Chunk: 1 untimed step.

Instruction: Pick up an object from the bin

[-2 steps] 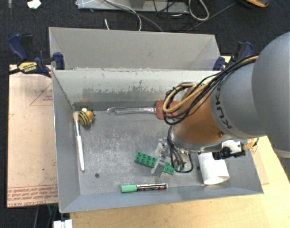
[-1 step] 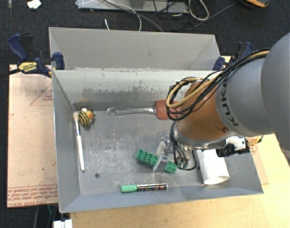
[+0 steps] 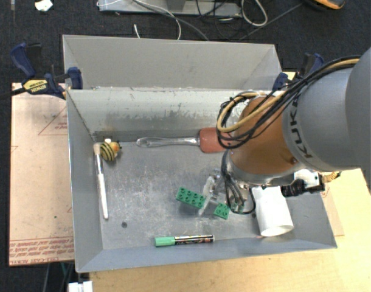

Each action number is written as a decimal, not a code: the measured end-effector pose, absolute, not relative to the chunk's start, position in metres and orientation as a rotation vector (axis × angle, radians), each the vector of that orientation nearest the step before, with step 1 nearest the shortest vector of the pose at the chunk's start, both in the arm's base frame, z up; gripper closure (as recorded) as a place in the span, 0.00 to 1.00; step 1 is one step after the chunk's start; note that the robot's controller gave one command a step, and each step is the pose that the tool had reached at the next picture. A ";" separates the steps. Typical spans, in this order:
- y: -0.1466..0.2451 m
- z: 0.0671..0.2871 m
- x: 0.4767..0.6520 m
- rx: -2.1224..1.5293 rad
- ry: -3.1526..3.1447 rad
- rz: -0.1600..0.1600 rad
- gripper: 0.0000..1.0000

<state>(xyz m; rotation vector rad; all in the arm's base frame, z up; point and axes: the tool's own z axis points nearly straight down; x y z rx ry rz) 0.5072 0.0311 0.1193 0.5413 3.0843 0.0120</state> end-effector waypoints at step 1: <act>0.031 0.164 0.506 0.540 3.091 0.010 1.00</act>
Offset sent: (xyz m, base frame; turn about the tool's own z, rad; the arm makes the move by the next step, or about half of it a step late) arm -0.0019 -0.0002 0.0623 -0.0009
